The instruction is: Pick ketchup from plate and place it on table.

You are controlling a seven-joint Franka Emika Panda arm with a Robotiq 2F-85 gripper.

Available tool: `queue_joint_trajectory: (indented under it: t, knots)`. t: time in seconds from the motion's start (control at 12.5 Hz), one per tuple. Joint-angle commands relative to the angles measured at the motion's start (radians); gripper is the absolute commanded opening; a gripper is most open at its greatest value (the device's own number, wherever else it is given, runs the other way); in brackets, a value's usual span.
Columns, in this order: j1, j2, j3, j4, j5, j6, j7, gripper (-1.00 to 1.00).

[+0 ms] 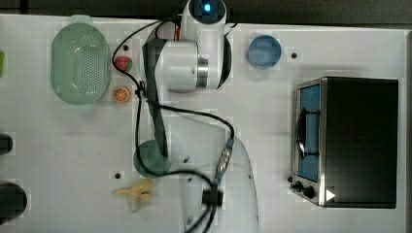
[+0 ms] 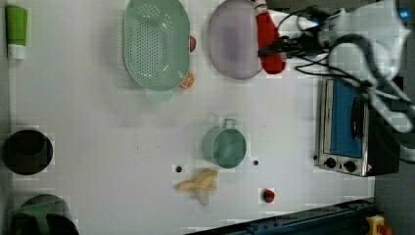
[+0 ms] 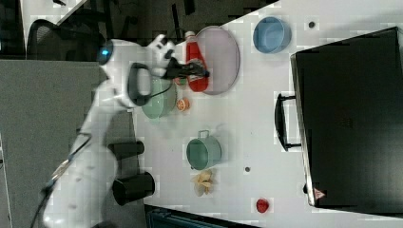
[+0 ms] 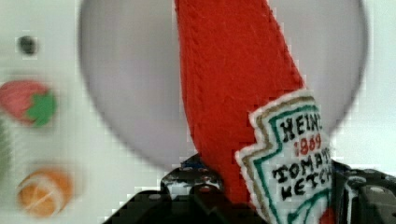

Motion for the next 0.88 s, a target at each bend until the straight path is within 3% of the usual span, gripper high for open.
queue_joint_trajectory:
  t: [0.08, 0.4, 0.88]
  knots:
    - [-0.033, -0.196, -0.009, 0.047, 0.025, -0.112, 0.042, 0.19]
    - [-0.055, -0.349, -0.056, -0.024, 0.025, -0.265, 0.085, 0.19]
    - [-0.06, -0.538, -0.129, -0.298, 0.023, -0.287, 0.085, 0.19]
